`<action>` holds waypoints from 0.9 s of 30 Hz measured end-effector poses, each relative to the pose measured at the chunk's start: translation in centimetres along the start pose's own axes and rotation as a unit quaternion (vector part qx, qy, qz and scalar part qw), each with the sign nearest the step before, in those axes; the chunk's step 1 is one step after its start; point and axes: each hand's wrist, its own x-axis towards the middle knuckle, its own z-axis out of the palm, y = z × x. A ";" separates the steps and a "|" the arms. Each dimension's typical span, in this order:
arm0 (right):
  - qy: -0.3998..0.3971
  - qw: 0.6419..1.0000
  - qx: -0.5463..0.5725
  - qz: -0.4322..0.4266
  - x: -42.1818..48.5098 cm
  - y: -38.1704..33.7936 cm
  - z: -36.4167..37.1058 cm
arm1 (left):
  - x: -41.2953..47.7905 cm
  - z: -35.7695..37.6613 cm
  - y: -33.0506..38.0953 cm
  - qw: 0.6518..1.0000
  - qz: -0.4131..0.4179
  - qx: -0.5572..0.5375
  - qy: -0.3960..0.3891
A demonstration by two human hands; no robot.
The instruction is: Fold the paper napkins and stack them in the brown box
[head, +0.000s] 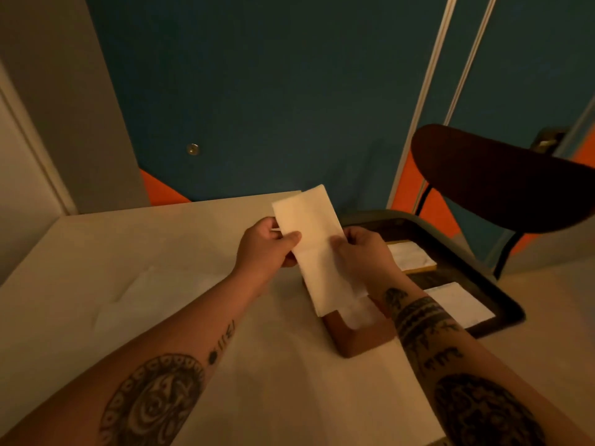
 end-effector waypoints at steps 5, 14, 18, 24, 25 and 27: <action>0.017 0.996 -0.084 0.025 1.9 3.8 -3.0 | 0.1 5.4 -0.7 0.998 -0.012 0.056 0.014; -0.026 0.984 -0.163 0.066 3.3 7.4 -1.4 | 0.2 7.4 -3.3 0.960 -0.019 0.278 0.036; -0.036 0.979 -0.184 0.080 3.4 7.6 -1.0 | 0.4 7.3 -4.0 0.964 -0.036 0.260 0.029; -0.038 0.978 -0.199 0.056 3.5 8.2 -0.4 | 0.0 7.2 -4.4 0.970 -0.034 0.239 0.024; -0.043 0.977 -0.206 0.047 3.4 8.2 -0.3 | 0.0 7.2 -4.4 0.971 -0.033 0.236 0.024; -0.054 0.974 -0.217 0.016 3.1 8.2 -0.3 | -0.3 7.3 -4.4 0.971 -0.026 0.235 0.023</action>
